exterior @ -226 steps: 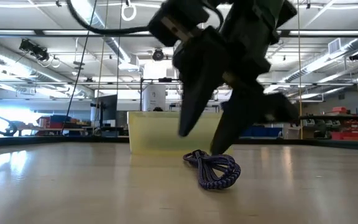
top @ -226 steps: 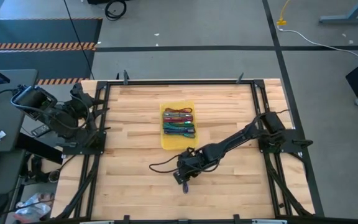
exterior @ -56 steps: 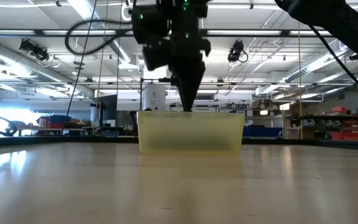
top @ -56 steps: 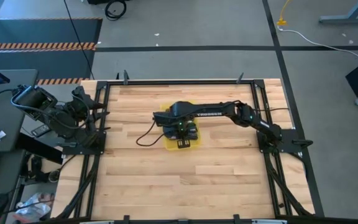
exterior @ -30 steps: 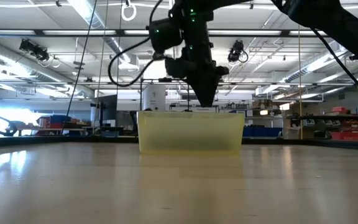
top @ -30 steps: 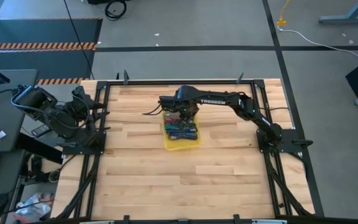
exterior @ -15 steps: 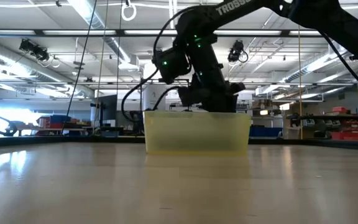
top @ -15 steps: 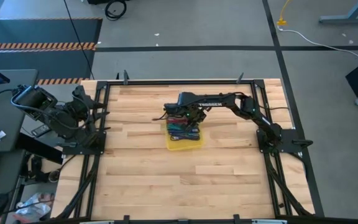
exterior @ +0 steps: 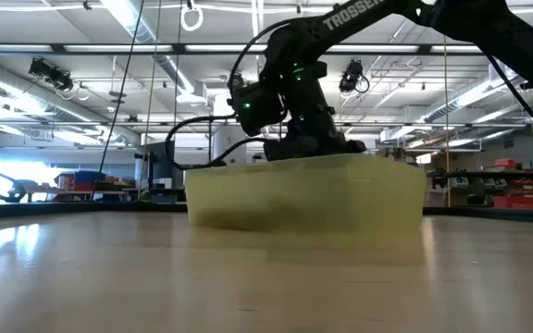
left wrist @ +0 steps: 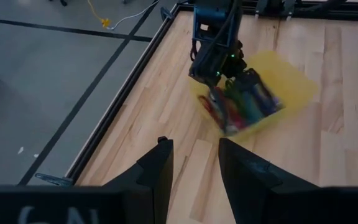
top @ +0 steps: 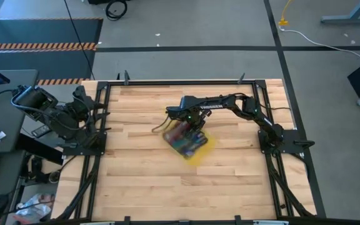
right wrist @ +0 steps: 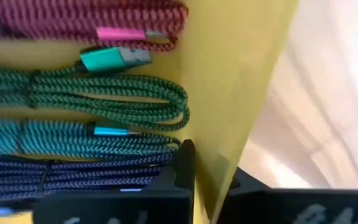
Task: Pick and place USB-C Cables
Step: Adjust the yellow bin
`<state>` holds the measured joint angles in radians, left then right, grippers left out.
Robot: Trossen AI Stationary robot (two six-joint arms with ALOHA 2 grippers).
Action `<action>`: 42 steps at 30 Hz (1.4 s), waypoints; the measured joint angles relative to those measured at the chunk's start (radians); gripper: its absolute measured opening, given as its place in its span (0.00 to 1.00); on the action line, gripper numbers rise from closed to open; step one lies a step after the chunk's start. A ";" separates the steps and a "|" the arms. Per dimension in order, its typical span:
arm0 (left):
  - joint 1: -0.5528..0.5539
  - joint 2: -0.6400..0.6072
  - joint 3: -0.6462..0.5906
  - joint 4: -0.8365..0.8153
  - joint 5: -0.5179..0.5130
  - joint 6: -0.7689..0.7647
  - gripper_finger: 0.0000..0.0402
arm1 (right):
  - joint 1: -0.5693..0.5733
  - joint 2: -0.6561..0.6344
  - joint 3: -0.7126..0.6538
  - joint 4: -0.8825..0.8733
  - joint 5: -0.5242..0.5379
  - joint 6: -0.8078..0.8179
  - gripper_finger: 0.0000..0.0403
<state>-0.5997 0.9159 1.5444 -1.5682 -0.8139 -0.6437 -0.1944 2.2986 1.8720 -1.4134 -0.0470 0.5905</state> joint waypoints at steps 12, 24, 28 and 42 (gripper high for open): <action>0.000 0.000 0.000 0.000 0.000 -0.052 0.33 | 0.030 0.003 0.052 -0.020 0.133 -0.285 0.01; 0.000 0.000 0.000 0.001 0.000 -0.084 0.33 | 0.024 0.003 0.194 0.058 0.155 -0.595 0.01; 0.000 0.000 0.000 0.001 0.000 -0.087 0.33 | 0.016 0.003 0.202 0.129 0.131 -0.619 0.01; 0.000 0.000 0.000 0.001 0.000 -0.104 0.33 | 0.039 0.003 0.202 0.182 0.070 -0.746 0.00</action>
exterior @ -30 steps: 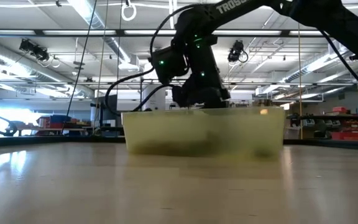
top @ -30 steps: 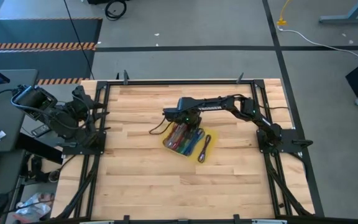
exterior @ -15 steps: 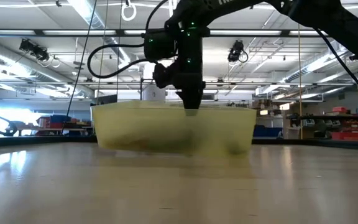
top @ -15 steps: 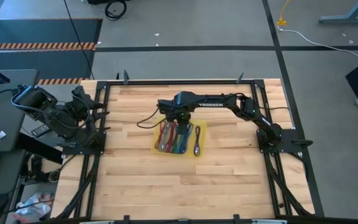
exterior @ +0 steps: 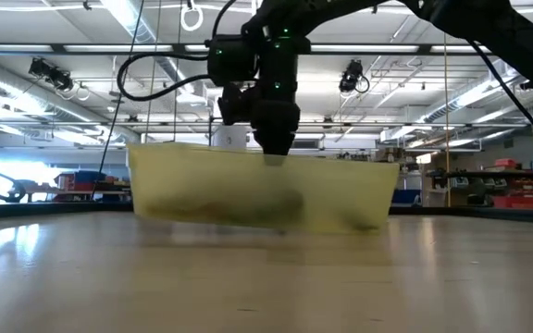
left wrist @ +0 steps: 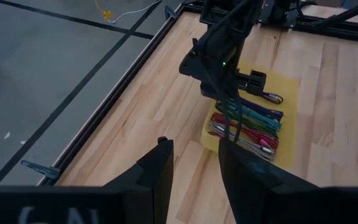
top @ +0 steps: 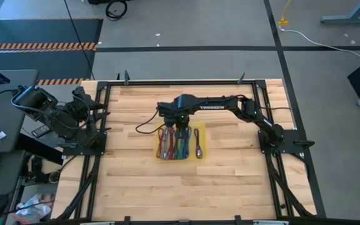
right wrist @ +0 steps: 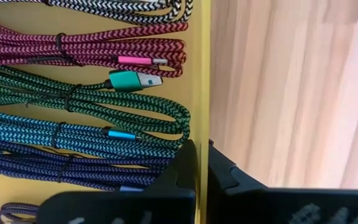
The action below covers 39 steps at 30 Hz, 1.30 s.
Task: Pick and place USB-C Cables
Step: Adjust the yellow bin, then return to Home Position
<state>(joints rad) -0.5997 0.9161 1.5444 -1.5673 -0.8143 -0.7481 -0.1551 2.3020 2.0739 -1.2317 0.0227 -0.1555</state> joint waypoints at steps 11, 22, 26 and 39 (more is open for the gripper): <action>0.000 0.000 0.000 0.000 0.000 -0.006 0.33 | -0.003 0.005 -0.064 0.080 -0.033 0.024 0.00; 0.000 0.000 0.000 0.000 0.000 -0.001 0.33 | -0.003 0.006 -0.080 0.094 -0.044 0.025 0.05; 0.000 0.000 0.000 0.000 0.000 0.000 0.33 | -0.003 0.005 -0.049 0.085 -0.043 0.027 0.14; 0.000 -0.002 -0.087 0.003 -0.009 0.052 0.33 | 0.015 -0.021 0.279 -0.183 0.084 0.235 0.16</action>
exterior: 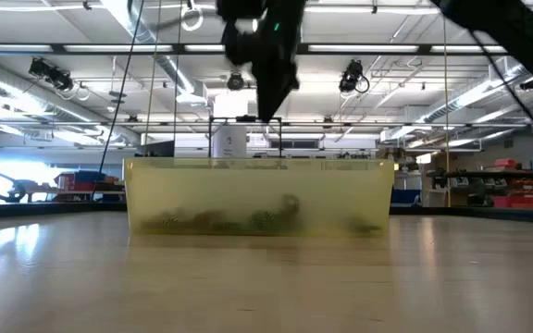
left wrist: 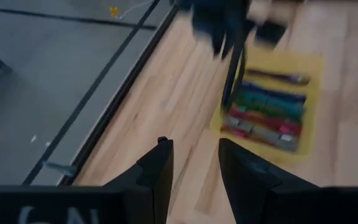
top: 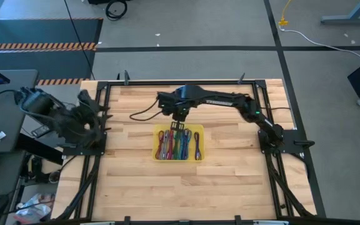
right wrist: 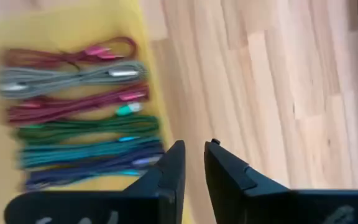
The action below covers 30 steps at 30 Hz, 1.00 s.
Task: Pick and place USB-C Cables
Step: Return to Home Position
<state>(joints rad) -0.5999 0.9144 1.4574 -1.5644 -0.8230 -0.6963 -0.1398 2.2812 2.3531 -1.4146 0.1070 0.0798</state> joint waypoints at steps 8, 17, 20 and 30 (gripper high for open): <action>-0.127 -0.155 -0.390 0.161 0.043 -0.192 0.28 | 0.120 -0.401 -0.097 0.091 0.166 0.140 0.08; -0.317 -0.478 -0.816 0.662 0.000 -0.212 0.16 | 0.377 -0.805 -0.097 0.201 0.256 0.358 0.01; -0.338 -0.564 -0.922 0.784 -0.001 -0.183 0.11 | 0.473 -0.895 -0.097 0.231 0.230 0.428 0.03; -0.348 -0.794 -1.207 1.150 0.172 -0.094 0.02 | 0.740 -0.968 -0.161 0.481 -0.082 0.041 0.06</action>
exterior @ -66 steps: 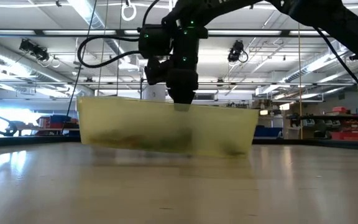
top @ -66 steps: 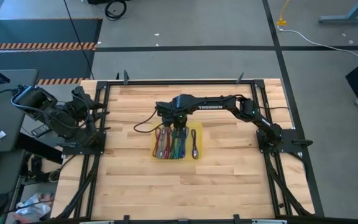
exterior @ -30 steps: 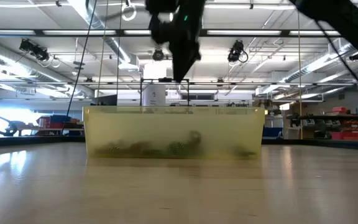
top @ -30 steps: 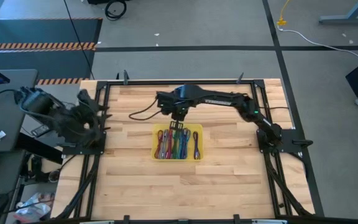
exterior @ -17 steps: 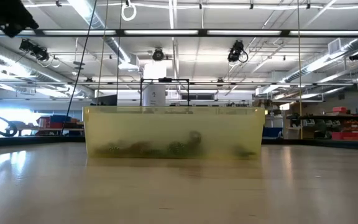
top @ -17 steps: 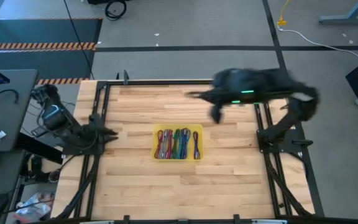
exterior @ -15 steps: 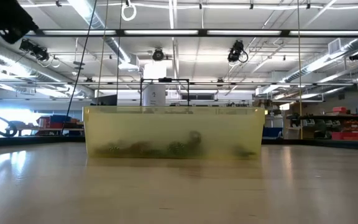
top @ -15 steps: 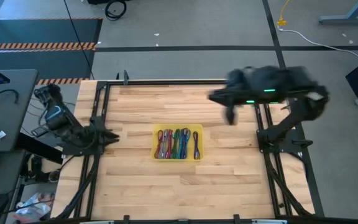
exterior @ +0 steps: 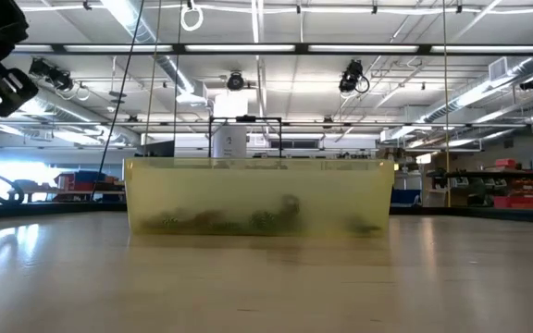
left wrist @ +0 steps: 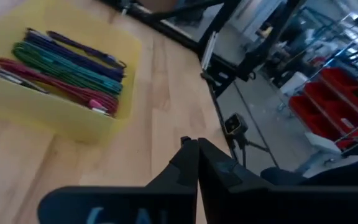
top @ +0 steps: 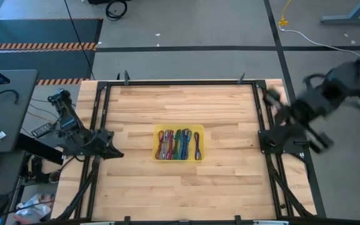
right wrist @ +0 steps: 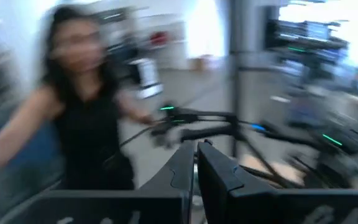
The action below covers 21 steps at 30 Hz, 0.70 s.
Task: Pick and place USB-C Cables
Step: Return to Home Position
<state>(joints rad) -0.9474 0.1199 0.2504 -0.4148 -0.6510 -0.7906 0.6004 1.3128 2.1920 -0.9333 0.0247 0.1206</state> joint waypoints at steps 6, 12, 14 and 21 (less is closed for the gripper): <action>0.046 -0.085 -0.111 0.107 -0.024 0.114 0.01 | 0.082 -0.016 -0.137 0.049 0.018 -0.032 0.06; 0.189 -0.116 -0.076 0.113 -0.033 0.312 0.01 | 0.092 -0.154 -0.317 0.147 0.084 -0.131 0.07; 0.242 -0.116 -0.054 0.114 -0.032 0.378 0.01 | 0.092 -0.227 -0.395 0.206 0.036 -0.194 0.06; 0.406 -0.116 0.021 0.109 0.023 0.528 0.01 | 0.090 -0.503 -0.746 0.355 0.069 -0.226 0.06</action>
<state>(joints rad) -0.5409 0.0040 0.2714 -0.3058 -0.6276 -0.2623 0.6908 0.8103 1.4459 -0.5778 0.0934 -0.1053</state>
